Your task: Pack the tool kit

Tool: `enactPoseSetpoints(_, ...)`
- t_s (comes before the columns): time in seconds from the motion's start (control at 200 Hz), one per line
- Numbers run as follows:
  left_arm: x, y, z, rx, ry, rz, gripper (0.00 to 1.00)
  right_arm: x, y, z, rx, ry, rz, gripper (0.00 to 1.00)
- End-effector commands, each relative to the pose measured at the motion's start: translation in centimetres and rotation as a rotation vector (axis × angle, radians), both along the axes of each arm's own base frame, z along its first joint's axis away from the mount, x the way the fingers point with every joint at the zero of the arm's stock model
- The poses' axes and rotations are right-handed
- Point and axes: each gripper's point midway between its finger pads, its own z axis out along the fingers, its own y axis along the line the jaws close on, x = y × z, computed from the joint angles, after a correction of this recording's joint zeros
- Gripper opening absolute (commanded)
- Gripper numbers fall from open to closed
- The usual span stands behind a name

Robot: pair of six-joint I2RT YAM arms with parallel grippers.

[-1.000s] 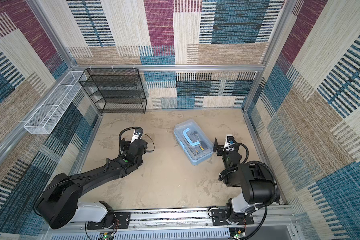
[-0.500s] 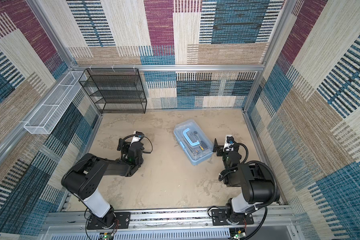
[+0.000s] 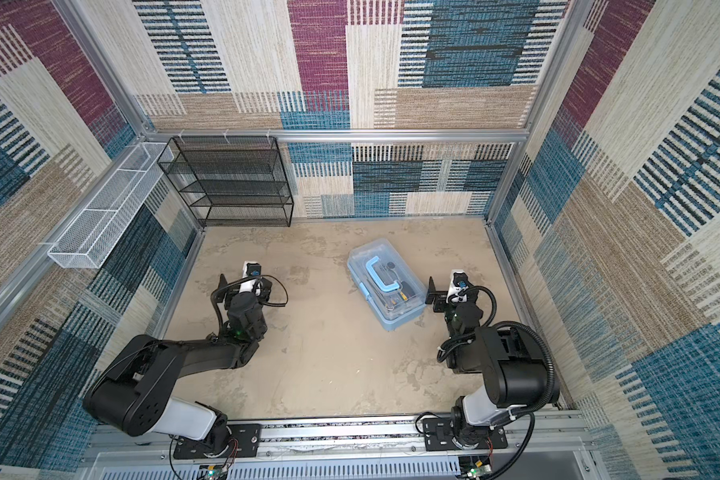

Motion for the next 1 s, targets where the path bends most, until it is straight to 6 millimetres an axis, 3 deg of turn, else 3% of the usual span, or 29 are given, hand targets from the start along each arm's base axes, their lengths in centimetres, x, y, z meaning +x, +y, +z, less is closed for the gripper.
enactPoseSetpoints(0.0, -0.2, -0.5, -2.6, -0.175, 0.031, -0.111, 0.99, 0.1, 0.4, 0.6, 0.006, -0.022, 0.023, 1.0)
enactPoseSetpoints(0.145, 1.0, -0.7, -4.0, -0.187, 0.058, -0.177, 0.99, 0.1, 0.5, 0.6, 0.006, -0.023, 0.024, 1.0)
enactPoseSetpoints(0.2, 1.2, 0.2, -4.1, -0.191, 0.055, -0.137, 0.99, 0.2, 0.5, 0.6, 0.006, -0.023, 0.024, 1.0)
enactPoseSetpoints(0.311, 1.3, 1.2, -5.1, -0.34, 0.083, -0.208, 0.96, 0.1, 0.4, 0.6, 0.007, -0.022, 0.024, 1.0)
enactPoseSetpoints(0.346, 1.3, 1.8, -6.4, -0.4, 0.108, -0.216, 0.96, 0.2, 0.4, 0.6, 0.006, -0.023, 0.023, 1.0)
enactPoseSetpoints(0.391, 2.1, 2.4, -6.5, -0.434, 0.082, -0.243, 0.92, 0.1, 0.5, 0.6, 0.006, -0.022, 0.024, 1.0)
enactPoseSetpoints(0.446, 2.3, 2.9, -7.6, -0.493, 0.184, -0.208, 0.94, 0.1, 0.4, 0.7, 0.007, -0.025, 0.024, 1.0)
enactPoseSetpoints(0.491, 3.1, 3.1, -7.0, -0.481, 0.172, -0.206, 0.98, 0.1, 0.4, 0.6, 0.006, -0.025, 0.023, 1.0)
enactPoseSetpoints(0.586, 2.7, 3.6, -7.1, -0.485, 0.157, -0.175, 1.0, 0.1, 0.4, 0.7, 0.005, -0.026, 0.023, 1.0)
enactPoseSetpoints(0.992, 2.7, 3.6, -6.9, -0.476, 0.135, -0.18, 1.0, 0.1, 0.5, 0.6, 0.006, -0.022, 0.024, 1.0)
